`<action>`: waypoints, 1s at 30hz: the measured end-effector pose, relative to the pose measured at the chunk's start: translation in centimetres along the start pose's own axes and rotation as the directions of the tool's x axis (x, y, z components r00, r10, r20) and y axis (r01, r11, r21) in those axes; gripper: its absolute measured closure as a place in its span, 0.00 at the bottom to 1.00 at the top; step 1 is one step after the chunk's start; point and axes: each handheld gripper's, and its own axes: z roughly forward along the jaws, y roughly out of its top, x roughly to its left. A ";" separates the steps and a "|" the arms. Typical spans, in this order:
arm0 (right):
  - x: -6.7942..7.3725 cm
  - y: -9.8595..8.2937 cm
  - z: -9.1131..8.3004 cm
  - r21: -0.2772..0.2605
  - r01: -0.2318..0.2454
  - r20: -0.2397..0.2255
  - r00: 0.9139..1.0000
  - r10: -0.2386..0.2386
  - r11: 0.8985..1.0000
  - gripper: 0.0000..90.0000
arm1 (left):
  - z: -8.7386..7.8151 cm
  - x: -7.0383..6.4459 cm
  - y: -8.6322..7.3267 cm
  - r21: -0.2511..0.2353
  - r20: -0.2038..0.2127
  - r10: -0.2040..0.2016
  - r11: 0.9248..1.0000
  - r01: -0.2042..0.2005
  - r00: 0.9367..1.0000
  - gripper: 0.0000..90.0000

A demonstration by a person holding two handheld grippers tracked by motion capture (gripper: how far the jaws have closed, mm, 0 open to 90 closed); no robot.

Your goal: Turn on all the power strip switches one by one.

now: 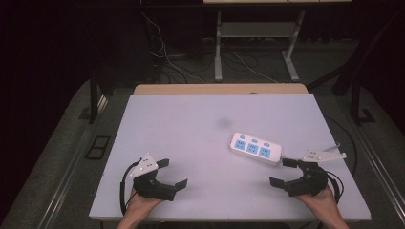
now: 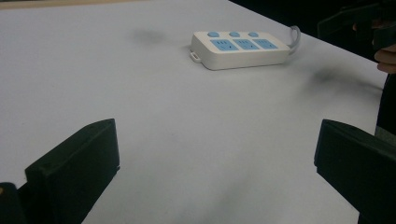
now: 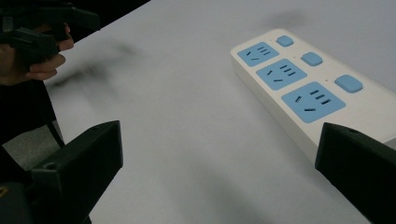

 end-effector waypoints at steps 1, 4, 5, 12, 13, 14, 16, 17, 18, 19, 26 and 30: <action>0.0 0.0 0.0 0.002 0.001 0.000 1.000 -0.001 1.000 0.01 | -0.1 0.0 0.0 0.004 0.002 0.000 1.000 0.000 1.000 0.00; 0.0 -0.1 0.0 0.003 0.000 -0.004 1.000 0.000 1.000 0.01 | -0.1 -0.1 -0.1 0.004 0.002 -0.002 1.000 0.002 1.000 0.00; 0.0 -0.1 0.0 0.004 0.000 -0.005 1.000 0.000 1.000 0.01 | -0.2 -0.1 -0.1 0.006 0.005 -0.004 1.000 0.004 1.000 0.00; 0.0 -0.1 -0.1 0.013 -0.007 0.000 1.000 0.007 1.000 0.01 | -0.3 -0.1 -0.2 0.013 0.010 -0.007 1.000 0.007 1.000 0.00; 0.0 -0.1 -0.1 0.015 -0.008 0.000 1.000 0.008 1.000 0.01 | -0.2 -0.1 -0.2 0.014 0.012 -0.005 1.000 0.005 1.000 0.00; 0.0 -0.1 -0.1 0.016 -0.008 0.001 1.000 0.008 1.000 0.01 | -0.2 -0.1 -0.2 0.014 0.013 -0.007 1.000 0.007 1.000 0.00; 0.0 -0.1 -0.1 0.020 -0.010 0.002 1.000 0.010 1.000 0.01 | -0.2 -0.1 -0.2 0.015 0.016 -0.007 1.000 0.007 1.000 0.00; 0.0 -0.1 -0.2 0.021 -0.012 0.003 1.000 0.012 1.000 0.01 | -0.2 -0.1 -0.2 0.017 0.017 -0.007 1.000 0.007 1.000 0.00; 0.0 -0.1 -0.2 0.022 -0.015 0.004 1.000 0.015 1.000 0.01 | -0.2 -0.1 -0.2 0.020 0.018 -0.006 1.000 0.006 1.000 0.00; 0.0 -0.2 -0.2 0.021 -0.020 0.003 1.000 0.020 1.000 0.01 | -0.1 -0.1 -0.2 0.022 0.020 -0.006 1.000 0.005 1.000 0.00; -0.1 -0.3 -0.3 0.032 -0.030 0.017 0.999 0.030 0.999 0.01 | 0.0 -0.3 -0.2 0.030 0.030 0.000 1.000 -0.001 1.000 0.00; -0.1 -0.3 -0.4 0.041 -0.034 0.021 0.999 0.033 0.999 0.01 | 0.0 -0.4 -0.2 0.031 0.034 -0.002 1.000 0.001 0.999 0.00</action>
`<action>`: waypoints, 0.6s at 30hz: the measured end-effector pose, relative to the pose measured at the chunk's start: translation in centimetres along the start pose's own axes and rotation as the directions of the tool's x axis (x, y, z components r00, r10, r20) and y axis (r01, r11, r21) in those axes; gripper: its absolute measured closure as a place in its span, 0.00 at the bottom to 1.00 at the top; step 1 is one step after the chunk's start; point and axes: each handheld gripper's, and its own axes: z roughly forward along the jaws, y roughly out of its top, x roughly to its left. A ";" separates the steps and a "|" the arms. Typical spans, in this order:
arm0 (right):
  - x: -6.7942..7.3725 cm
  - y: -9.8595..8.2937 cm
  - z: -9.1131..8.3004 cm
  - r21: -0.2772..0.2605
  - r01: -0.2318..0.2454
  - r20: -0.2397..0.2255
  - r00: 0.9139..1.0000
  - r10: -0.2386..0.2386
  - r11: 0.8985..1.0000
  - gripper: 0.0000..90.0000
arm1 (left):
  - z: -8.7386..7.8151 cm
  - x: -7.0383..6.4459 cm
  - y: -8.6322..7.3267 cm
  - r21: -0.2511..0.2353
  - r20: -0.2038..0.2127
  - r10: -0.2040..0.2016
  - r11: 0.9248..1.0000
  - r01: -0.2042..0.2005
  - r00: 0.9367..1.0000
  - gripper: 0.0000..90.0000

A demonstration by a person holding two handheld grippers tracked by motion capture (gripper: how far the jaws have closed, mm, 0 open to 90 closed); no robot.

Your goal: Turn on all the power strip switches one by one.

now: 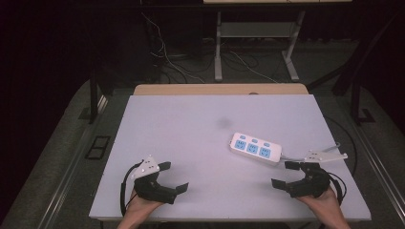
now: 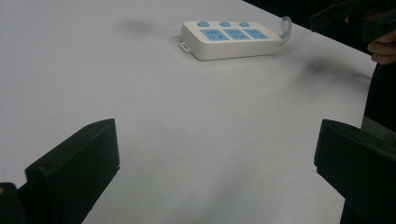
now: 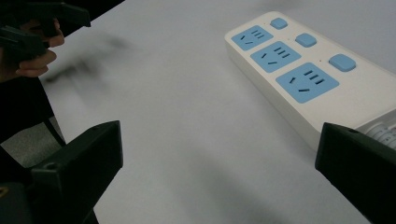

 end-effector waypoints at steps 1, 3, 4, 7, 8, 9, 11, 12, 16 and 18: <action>0.0 0.0 0.0 0.003 0.001 0.003 1.000 -0.001 1.000 0.01 | 0.0 0.0 0.0 0.000 0.002 -0.001 1.000 0.001 1.000 0.00; 0.1 0.0 -0.1 0.007 -0.003 0.005 1.000 0.003 1.000 0.01 | 0.0 0.0 0.0 0.002 0.002 -0.001 1.000 0.001 1.000 0.00; 0.1 0.1 -0.2 0.009 -0.003 0.006 1.000 0.003 1.000 0.01 | 0.0 0.0 0.0 0.002 0.002 -0.002 1.000 0.002 1.000 0.00; 0.0 0.3 -0.4 0.013 -0.003 0.006 1.000 0.003 1.000 0.01 | 0.0 0.0 -0.1 0.004 0.000 -0.003 1.000 0.003 1.000 0.00; 0.0 0.4 -0.4 0.016 -0.005 0.004 1.000 0.004 1.000 0.01 | 0.0 0.0 -0.1 0.004 0.000 -0.003 1.000 0.003 1.000 0.00; 0.0 0.5 -0.4 0.020 -0.001 0.006 1.000 0.001 1.000 0.01 | 0.0 0.0 -0.1 0.004 -0.001 -0.003 1.000 0.003 1.000 0.00; 0.0 0.7 -0.5 0.023 0.003 0.008 1.000 -0.003 1.000 0.01 | 0.0 0.0 -0.1 0.004 -0.002 -0.004 1.000 0.004 1.000 0.00; -0.1 0.9 -0.5 0.027 0.005 0.008 1.000 -0.005 1.000 0.01 | 0.0 0.0 -0.1 0.002 -0.002 -0.005 1.000 0.005 1.000 0.00; 0.0 1.6 -0.6 0.039 0.016 0.009 1.000 -0.016 0.999 0.01 | 0.0 0.0 -0.1 0.003 -0.001 -0.005 1.000 0.005 1.000 0.00; 0.0 1.7 -0.6 0.042 0.020 0.009 1.000 -0.021 0.999 0.01 | 0.0 0.0 -0.1 0.006 -0.001 -0.003 1.000 0.003 1.000 0.00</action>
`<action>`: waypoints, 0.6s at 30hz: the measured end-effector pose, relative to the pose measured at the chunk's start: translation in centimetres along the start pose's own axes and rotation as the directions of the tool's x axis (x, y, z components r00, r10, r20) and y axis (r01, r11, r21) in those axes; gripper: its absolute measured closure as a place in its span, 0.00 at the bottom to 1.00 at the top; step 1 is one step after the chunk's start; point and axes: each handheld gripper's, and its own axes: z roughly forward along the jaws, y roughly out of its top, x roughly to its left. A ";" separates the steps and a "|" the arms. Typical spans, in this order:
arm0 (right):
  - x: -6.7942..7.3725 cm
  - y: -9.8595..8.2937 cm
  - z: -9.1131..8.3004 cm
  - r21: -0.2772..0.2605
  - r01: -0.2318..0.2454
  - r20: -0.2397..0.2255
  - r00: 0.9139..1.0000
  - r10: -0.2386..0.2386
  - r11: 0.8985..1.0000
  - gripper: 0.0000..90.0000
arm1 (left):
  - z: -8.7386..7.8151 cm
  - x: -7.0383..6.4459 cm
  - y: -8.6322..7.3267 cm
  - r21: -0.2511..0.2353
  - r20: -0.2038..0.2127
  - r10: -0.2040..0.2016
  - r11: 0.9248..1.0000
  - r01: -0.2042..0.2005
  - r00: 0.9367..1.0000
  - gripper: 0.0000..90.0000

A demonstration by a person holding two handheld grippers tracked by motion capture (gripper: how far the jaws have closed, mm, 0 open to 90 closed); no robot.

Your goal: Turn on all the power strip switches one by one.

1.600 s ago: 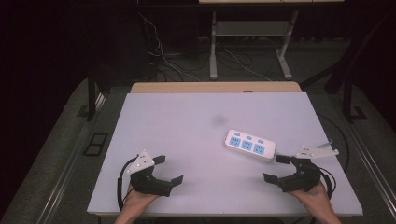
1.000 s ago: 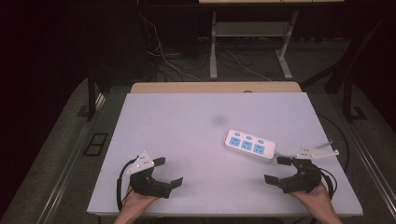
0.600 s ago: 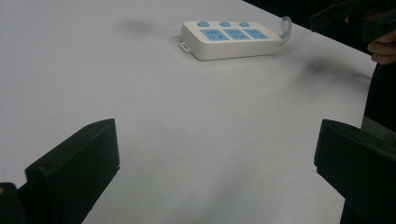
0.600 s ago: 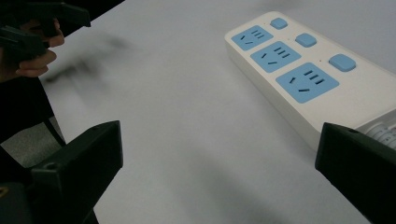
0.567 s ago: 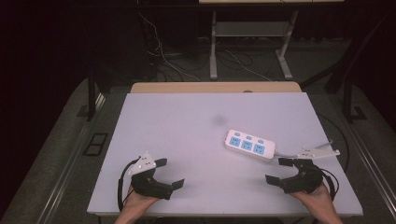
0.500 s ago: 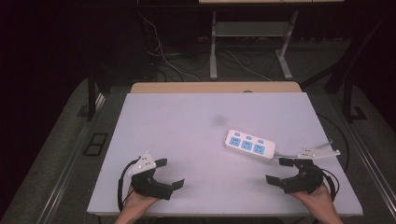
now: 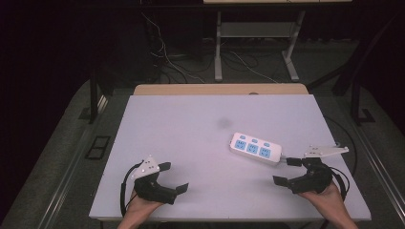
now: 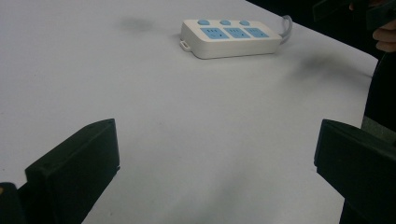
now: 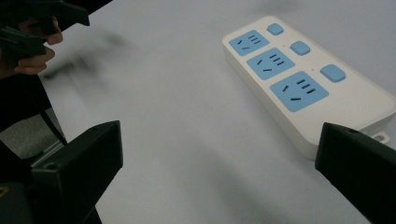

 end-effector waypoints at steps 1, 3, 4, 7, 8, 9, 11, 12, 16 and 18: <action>0.0 0.4 0.0 0.005 0.004 -0.002 1.000 -0.004 1.000 0.01 | 0.0 0.0 0.0 0.001 0.002 -0.001 1.000 0.001 1.000 0.00; 0.0 0.6 0.0 0.009 0.008 -0.006 1.000 -0.008 1.000 0.01 | 0.0 0.0 0.0 0.002 0.002 0.000 1.000 0.000 1.000 0.00; 0.0 0.8 0.0 0.013 0.008 -0.008 1.000 -0.008 1.000 0.01 | 0.0 0.0 0.0 0.002 0.002 0.000 1.000 0.000 1.000 0.00; -0.1 1.1 0.1 0.023 0.013 -0.010 1.000 -0.013 1.000 0.01 | 0.0 0.0 0.0 0.001 0.003 -0.002 1.000 0.002 1.000 0.00; -0.1 1.2 0.1 0.027 0.015 -0.010 1.000 -0.014 1.000 0.01 | 0.0 0.0 0.0 0.002 0.003 -0.002 1.000 0.002 1.000 0.00; -0.2 1.3 0.1 0.031 0.016 -0.010 1.000 -0.015 0.999 0.01 | 0.0 0.0 0.0 0.002 0.003 -0.002 1.000 0.002 1.000 0.00; -0.2 1.5 0.1 0.041 0.022 -0.013 1.000 -0.021 0.999 0.01 | 0.0 0.0 0.0 0.002 0.003 -0.002 1.000 0.002 1.000 0.00; -0.2 1.7 0.2 0.042 0.023 -0.013 1.000 -0.022 0.999 0.01 | 0.0 0.0 0.0 0.003 0.003 -0.002 1.000 0.002 1.000 0.00; -0.4 2.4 0.2 0.060 0.035 -0.015 0.999 -0.035 0.998 0.01 | 0.1 0.0 0.0 0.004 0.003 -0.003 1.000 0.003 1.000 0.00; -0.5 2.8 0.3 0.068 0.043 -0.015 0.999 -0.042 0.997 0.01 | 0.1 -0.1 0.0 0.003 0.003 -0.003 1.000 0.003 1.000 0.00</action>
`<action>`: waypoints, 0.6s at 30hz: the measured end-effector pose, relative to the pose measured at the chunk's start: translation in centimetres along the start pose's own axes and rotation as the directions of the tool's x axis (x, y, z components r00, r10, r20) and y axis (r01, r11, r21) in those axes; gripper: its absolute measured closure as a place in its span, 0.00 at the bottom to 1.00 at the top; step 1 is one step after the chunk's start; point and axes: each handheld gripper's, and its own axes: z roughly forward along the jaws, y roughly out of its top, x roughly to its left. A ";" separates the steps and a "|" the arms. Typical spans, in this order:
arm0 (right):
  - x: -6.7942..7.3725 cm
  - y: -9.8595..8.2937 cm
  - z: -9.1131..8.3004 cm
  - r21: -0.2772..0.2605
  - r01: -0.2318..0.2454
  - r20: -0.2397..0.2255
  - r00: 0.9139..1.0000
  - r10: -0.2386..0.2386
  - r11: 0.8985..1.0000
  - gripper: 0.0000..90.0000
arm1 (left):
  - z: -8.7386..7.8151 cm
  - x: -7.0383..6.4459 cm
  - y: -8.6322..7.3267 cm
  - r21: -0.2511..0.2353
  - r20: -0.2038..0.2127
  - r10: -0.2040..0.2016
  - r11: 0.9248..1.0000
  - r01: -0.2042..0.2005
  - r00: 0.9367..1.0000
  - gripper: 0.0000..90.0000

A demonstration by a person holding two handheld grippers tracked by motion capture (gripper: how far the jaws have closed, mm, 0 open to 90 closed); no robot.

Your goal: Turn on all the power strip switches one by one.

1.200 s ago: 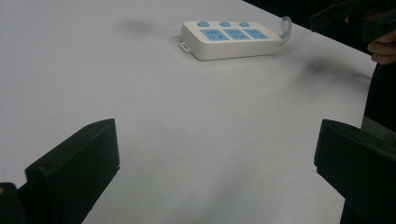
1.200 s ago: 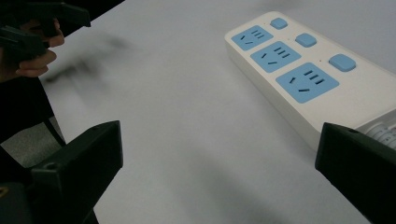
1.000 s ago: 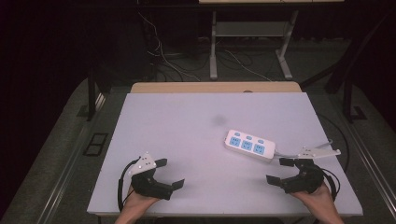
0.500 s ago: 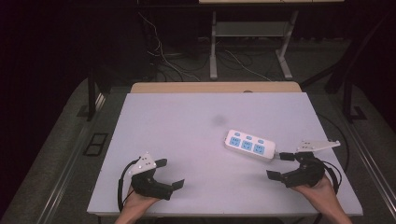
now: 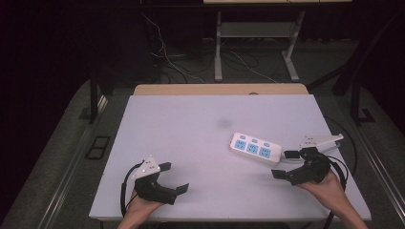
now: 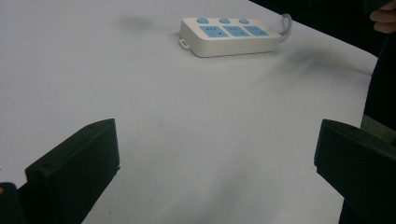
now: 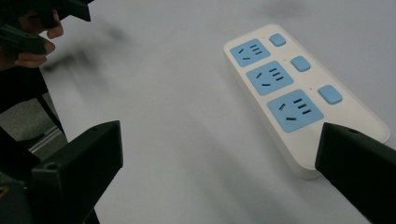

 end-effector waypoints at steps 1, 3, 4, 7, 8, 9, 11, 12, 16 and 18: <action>-0.1 0.2 0.0 0.004 0.002 0.000 1.000 -0.002 1.000 0.01 | 0.0 0.0 0.0 0.000 0.000 0.000 1.000 0.000 1.000 0.00; -0.2 0.6 0.2 0.016 0.004 0.004 1.000 -0.004 1.000 0.01 | 0.0 0.0 0.0 0.001 0.000 0.001 1.000 -0.001 1.000 0.00; -0.3 0.7 0.2 0.024 0.004 0.005 1.000 -0.004 1.000 0.01 | 0.0 0.0 0.0 0.001 0.000 0.001 1.000 -0.001 1.000 0.00; -0.6 1.2 0.5 0.047 0.013 0.010 1.000 -0.013 0.999 0.01 | 0.1 0.0 0.0 0.007 0.001 0.001 1.000 -0.001 1.000 0.00; -0.7 1.3 0.6 0.054 0.016 0.009 1.000 -0.017 0.998 0.01 | 0.1 0.0 0.0 0.009 0.002 0.003 1.000 -0.003 1.000 0.00; -0.8 1.5 0.7 0.060 0.016 0.010 1.000 -0.017 0.998 0.01 | 0.1 0.0 0.0 0.009 0.003 0.003 1.000 -0.003 1.000 0.00; -0.9 1.9 0.8 0.072 0.021 0.011 1.000 -0.022 0.997 0.01 | 0.1 0.0 0.0 0.008 0.004 0.002 1.000 -0.002 1.000 0.00; -1.0 2.0 0.8 0.077 0.027 0.011 1.000 -0.028 0.997 0.01 | 0.1 0.0 0.0 0.009 0.004 0.003 1.000 -0.003 1.000 0.00; -1.2 2.7 1.0 0.098 0.035 0.018 0.999 -0.037 0.995 0.01 | 0.1 0.0 0.0 0.013 0.010 0.003 1.000 -0.003 1.000 0.00; -1.3 3.0 1.1 0.107 0.040 0.017 0.999 -0.042 0.993 0.01 | 0.1 0.0 0.0 0.014 0.013 0.005 1.000 -0.006 1.000 0.00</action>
